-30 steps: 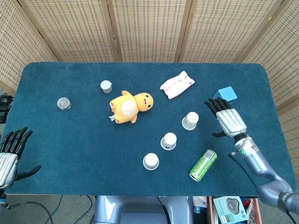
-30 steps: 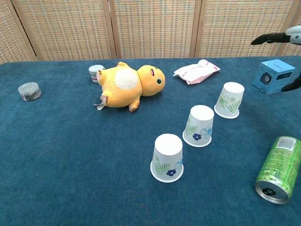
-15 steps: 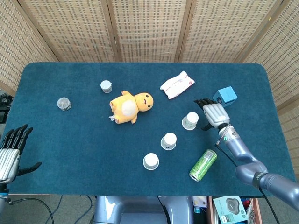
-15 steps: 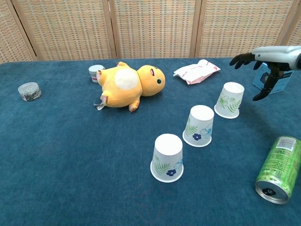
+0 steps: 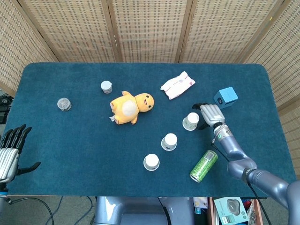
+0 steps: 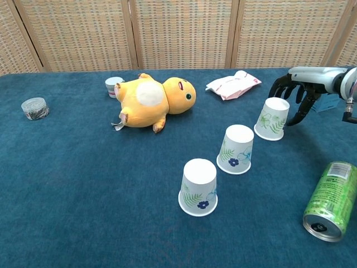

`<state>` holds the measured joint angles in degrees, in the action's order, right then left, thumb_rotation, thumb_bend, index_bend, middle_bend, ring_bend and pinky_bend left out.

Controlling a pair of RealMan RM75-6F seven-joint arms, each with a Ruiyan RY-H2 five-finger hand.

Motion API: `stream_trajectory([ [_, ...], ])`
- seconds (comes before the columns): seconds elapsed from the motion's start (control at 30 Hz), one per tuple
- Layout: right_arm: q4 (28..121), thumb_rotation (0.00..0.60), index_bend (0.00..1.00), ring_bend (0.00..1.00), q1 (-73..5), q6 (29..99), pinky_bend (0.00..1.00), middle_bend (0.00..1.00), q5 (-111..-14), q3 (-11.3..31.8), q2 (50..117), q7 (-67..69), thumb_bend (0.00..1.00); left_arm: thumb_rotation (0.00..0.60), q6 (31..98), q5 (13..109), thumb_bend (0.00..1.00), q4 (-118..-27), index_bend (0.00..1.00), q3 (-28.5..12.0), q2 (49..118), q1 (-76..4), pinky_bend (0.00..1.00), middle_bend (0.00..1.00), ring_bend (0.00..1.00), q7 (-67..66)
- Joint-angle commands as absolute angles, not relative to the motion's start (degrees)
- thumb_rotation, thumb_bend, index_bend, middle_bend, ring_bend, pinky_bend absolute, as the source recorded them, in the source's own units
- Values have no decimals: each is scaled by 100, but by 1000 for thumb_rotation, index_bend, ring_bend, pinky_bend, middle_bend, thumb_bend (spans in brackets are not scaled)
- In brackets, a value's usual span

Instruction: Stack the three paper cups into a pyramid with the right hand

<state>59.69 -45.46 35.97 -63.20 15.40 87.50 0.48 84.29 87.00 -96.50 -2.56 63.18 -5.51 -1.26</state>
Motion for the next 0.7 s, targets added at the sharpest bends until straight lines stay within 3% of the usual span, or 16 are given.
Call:
stream_trajectory([
  [0.03,5824,600,398,341,-4574,3623,434,448,-6421,1522,8858,199,263,600,8430,8707,20,-9656,0,-248,6311,-552,0,0,0,-119],
  [0.27,5739,600,509,407,-4570,3701,468,541,-6636,1534,8910,642,336,600,8455,8703,21,-9646,0,-240,6295,-541,0,0,0,-81],
  [0.53,5838,600,523,415,-4530,3860,479,554,-6860,1463,8839,860,355,600,8466,8719,21,-9651,0,-227,6291,-544,0,0,0,-86],
  [0.7,6357,600,523,415,-4420,4186,480,552,-7166,1384,8470,856,367,600,8457,8731,21,-9665,0,-213,6278,-550,0,0,0,-67],
])
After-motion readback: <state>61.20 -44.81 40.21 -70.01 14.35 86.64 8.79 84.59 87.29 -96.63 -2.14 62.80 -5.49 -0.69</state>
